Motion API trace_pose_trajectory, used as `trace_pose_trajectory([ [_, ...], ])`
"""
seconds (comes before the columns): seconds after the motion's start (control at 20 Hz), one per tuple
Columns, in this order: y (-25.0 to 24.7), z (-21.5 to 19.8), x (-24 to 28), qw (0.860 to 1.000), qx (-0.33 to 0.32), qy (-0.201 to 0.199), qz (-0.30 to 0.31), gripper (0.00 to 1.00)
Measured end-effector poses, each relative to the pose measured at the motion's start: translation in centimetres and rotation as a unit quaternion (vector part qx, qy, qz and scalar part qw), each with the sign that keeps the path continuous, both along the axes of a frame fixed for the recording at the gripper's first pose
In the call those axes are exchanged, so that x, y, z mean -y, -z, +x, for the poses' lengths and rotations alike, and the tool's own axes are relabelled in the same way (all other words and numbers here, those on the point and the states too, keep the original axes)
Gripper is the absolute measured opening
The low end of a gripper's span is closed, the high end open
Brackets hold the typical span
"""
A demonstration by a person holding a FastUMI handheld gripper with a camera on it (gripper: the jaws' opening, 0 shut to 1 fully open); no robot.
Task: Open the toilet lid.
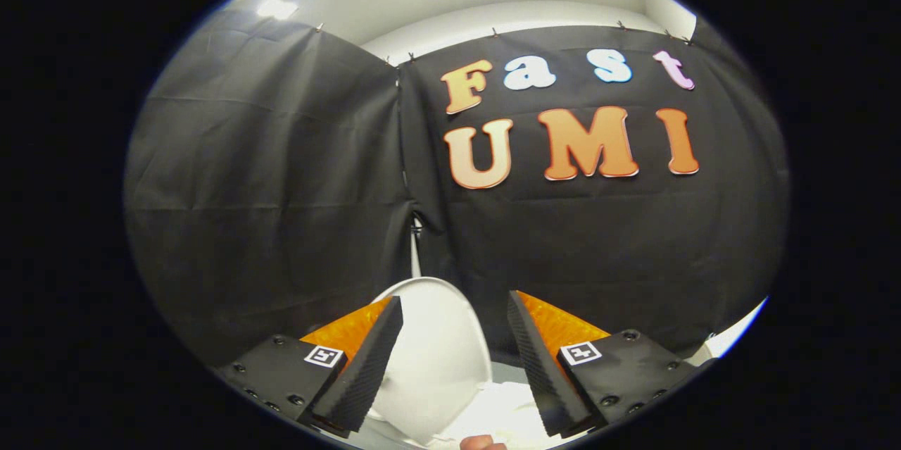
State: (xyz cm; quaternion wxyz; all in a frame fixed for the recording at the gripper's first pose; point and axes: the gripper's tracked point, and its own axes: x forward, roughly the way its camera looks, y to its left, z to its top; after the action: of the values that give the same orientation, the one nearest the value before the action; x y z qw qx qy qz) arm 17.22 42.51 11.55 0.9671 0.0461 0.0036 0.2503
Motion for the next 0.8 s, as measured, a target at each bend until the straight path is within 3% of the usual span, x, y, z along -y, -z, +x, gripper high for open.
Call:
trace_pose_trajectory([
  [0.45, -2.3, -1.6, 18.4, 0.994, 0.058, 0.082, -0.039, 0.96],
  [0.8, 1.8, -3.4, 29.7, 0.988, 0.031, 0.143, -0.055, 0.96],
])
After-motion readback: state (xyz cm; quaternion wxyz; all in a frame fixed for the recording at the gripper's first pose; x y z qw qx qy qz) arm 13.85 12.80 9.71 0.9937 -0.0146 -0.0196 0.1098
